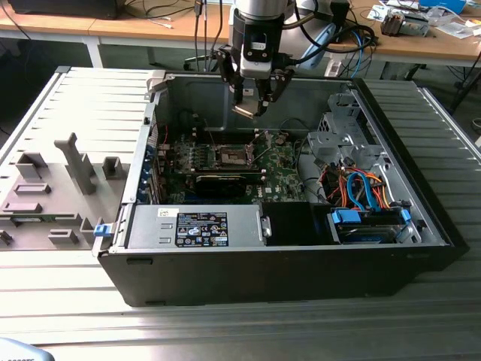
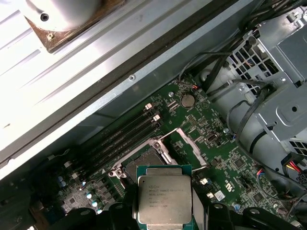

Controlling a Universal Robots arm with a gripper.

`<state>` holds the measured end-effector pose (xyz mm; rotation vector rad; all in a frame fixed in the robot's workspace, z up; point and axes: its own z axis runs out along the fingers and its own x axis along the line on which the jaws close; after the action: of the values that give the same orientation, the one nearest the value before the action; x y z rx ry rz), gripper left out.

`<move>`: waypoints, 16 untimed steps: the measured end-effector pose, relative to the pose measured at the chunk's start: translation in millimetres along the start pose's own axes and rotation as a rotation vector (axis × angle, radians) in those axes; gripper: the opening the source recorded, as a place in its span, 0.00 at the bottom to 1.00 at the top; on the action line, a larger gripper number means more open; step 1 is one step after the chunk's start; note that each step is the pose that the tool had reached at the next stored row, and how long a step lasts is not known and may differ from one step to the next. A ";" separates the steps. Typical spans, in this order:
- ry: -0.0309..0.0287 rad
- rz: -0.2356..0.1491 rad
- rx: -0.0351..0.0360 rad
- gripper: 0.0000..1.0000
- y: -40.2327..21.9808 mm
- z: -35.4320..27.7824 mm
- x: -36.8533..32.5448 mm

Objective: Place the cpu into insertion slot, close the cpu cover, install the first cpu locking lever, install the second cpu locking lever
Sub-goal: 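Place the cpu into insertion slot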

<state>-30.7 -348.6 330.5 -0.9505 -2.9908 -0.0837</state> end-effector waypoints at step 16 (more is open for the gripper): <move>-0.0027 0.053 -0.0010 0.55 -0.2 3.2 0.0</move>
<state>-30.7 -348.6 327.2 -1.0294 -2.9661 -0.0839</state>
